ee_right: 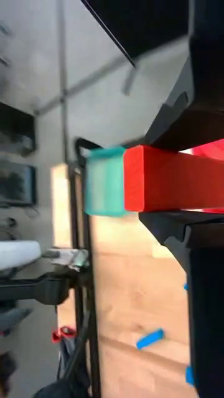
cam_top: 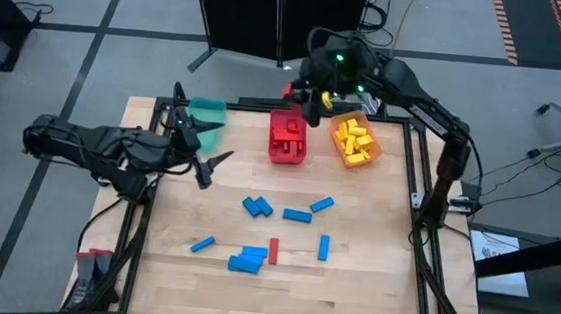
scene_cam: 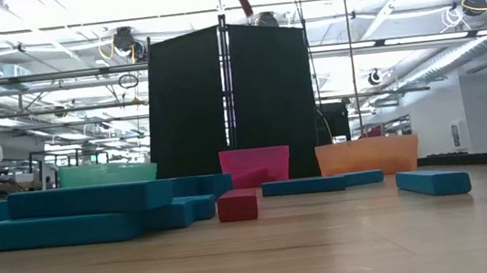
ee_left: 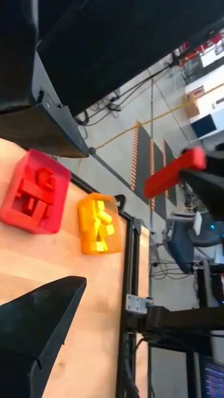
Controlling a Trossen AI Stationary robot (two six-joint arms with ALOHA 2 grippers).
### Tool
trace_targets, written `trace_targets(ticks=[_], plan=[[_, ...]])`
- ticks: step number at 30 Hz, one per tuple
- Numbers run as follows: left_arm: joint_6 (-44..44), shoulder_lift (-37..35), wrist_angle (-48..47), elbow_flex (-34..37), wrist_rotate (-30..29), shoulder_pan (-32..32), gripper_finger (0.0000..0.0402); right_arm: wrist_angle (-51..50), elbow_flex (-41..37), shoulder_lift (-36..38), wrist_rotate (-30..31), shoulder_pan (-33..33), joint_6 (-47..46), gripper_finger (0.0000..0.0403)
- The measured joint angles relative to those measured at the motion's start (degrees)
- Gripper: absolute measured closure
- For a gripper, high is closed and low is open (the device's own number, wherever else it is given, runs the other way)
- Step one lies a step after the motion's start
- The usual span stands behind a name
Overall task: Sort blocks
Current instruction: Put the red block into the red bin
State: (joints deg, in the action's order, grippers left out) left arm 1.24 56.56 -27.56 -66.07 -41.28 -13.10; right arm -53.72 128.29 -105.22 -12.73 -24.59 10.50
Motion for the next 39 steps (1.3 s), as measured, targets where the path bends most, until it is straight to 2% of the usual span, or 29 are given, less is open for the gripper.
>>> trace_targets(ticks=[4, 12, 20, 25, 33, 35, 39], plan=[[-2.33, -3.83, -0.92, 2.09, -0.13, 0.0, 0.0071, -2.03, 0.0, -5.47, -4.86, -3.4, -1.38, 0.0288], [-8.75, -11.3, -0.21, 11.87, -0.8, 0.0, 0.0071, -7.44, -0.07, -17.16, -5.8, -6.77, -1.01, 0.0288], [-13.58, -14.32, 0.06, 18.5, -0.98, 0.0, 0.0071, -8.83, -0.09, -25.96, -8.76, -7.19, -1.25, 0.0288], [-14.95, -15.12, 0.04, 20.89, -1.02, 0.0, 0.0071, -10.66, -0.11, -28.99, -13.18, -6.42, -0.21, 0.0288], [-15.91, -15.5, 0.0, 21.52, -1.08, 0.0, 0.0071, -11.07, -0.07, -30.4, -12.97, -5.76, -0.36, 0.0288], [-15.91, -15.54, 0.01, 21.52, -1.19, 0.0, 0.0071, -11.0, -0.07, -30.4, -12.9, -5.76, -0.58, 0.0265], [-15.91, -15.53, 0.01, 21.52, -1.2, 0.0, 0.0071, -10.92, -0.07, -30.4, -12.66, -5.86, -2.24, 0.0178]])
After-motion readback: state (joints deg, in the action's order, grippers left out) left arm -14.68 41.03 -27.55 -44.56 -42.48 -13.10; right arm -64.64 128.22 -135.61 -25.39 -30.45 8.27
